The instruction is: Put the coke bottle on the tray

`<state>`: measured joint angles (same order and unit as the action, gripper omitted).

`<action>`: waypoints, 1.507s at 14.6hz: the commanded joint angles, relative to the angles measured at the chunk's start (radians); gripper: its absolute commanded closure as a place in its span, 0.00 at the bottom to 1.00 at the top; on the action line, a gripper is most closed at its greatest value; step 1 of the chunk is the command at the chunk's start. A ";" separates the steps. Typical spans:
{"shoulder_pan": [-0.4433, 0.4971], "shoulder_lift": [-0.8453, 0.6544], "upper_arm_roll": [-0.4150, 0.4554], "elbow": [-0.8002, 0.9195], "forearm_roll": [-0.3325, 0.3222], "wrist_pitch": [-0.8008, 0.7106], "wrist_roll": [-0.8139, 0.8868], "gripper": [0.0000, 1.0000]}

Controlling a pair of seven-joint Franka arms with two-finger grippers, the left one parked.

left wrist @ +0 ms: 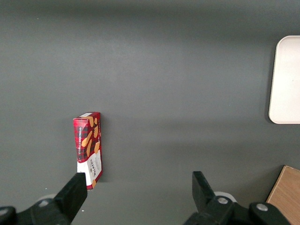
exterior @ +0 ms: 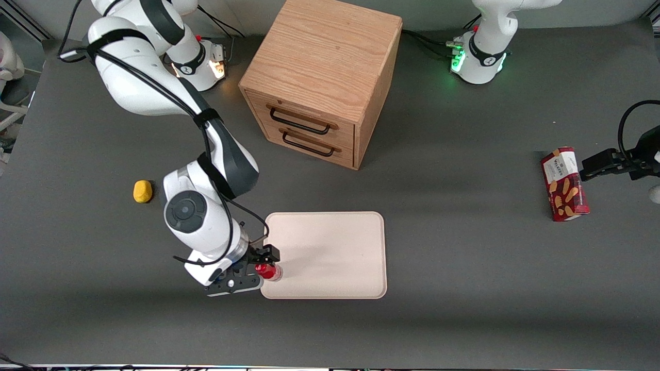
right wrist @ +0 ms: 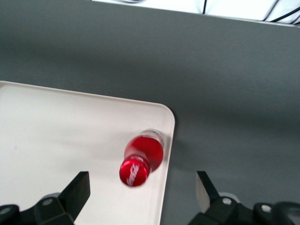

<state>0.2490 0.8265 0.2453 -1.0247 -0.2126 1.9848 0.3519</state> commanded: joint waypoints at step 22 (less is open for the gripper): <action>-0.066 -0.937 -0.383 -0.713 0.224 -0.356 -0.160 0.00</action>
<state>0.1729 -0.1480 -0.1313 -1.7849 0.0385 1.6461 0.2158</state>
